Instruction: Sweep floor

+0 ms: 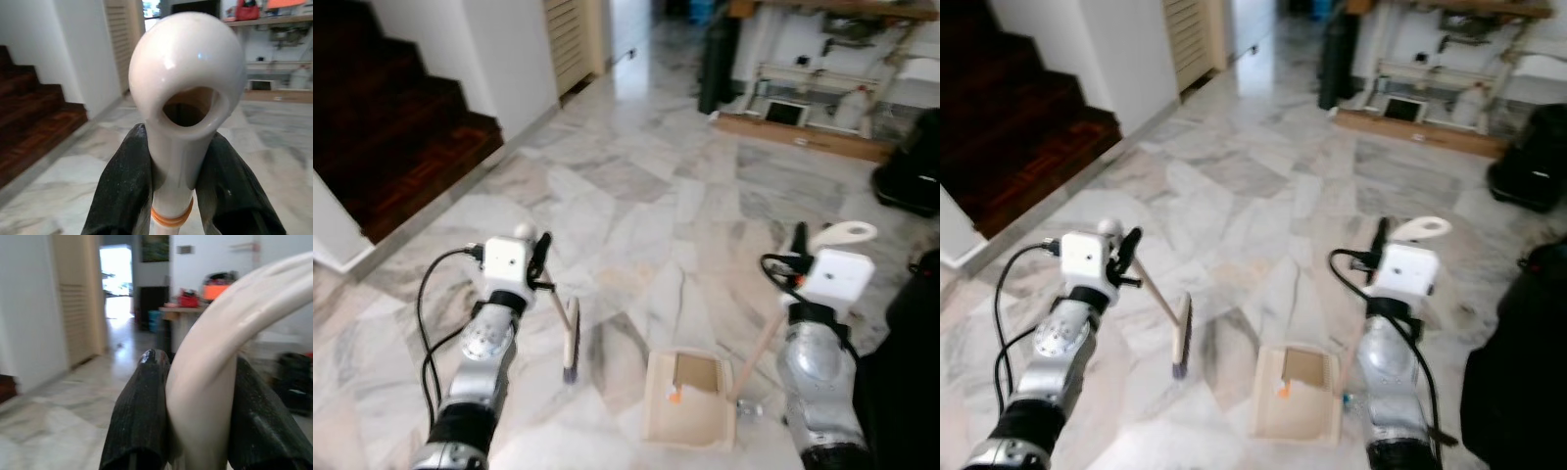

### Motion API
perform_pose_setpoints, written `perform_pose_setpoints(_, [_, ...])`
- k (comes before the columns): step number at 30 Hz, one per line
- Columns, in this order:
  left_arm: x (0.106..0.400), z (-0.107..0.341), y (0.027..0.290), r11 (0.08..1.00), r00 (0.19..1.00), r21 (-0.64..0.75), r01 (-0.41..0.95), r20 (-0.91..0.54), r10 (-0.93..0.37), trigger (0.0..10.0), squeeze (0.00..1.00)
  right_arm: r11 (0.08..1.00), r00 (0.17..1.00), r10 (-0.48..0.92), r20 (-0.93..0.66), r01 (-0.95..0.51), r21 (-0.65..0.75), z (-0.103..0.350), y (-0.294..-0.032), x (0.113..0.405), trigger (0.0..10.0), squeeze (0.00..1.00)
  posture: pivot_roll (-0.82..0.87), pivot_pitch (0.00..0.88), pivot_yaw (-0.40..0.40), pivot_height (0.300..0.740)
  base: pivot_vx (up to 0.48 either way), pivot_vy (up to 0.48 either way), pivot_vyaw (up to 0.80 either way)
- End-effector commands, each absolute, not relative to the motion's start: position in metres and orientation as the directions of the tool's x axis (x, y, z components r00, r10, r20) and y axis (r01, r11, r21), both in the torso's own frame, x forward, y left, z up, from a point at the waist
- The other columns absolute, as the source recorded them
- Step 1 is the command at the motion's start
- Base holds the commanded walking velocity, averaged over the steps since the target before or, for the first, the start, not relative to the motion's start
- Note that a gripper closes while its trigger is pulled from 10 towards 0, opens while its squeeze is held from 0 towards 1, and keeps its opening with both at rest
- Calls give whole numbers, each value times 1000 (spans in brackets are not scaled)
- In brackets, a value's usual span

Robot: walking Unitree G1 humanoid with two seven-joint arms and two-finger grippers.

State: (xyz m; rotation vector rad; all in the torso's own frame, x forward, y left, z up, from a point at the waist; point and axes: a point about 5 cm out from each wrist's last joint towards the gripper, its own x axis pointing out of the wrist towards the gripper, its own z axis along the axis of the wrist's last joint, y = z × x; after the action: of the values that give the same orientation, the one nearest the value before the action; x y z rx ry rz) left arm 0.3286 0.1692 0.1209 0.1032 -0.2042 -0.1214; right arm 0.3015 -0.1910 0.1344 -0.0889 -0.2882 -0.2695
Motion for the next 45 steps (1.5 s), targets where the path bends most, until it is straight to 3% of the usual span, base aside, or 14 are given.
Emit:
perform_pose_setpoints(1, [329, 132, 168, 986, 959, 131, 105, 248, -135, 10000, 0, 959, 907, -257, 334, 281, -24, 145, -193, 301, 10000, 0, -90, 15, 12, 740, 0, 0, 800])
perform_pose_setpoints(45, [322, 131, 172, 985, 963, 146, 96, 237, -129, 10000, 0, 967, 914, -236, 330, 254, -13, 146, -187, 302, 10000, 0, -73, 5, 22, 740, 0, 0, 800])
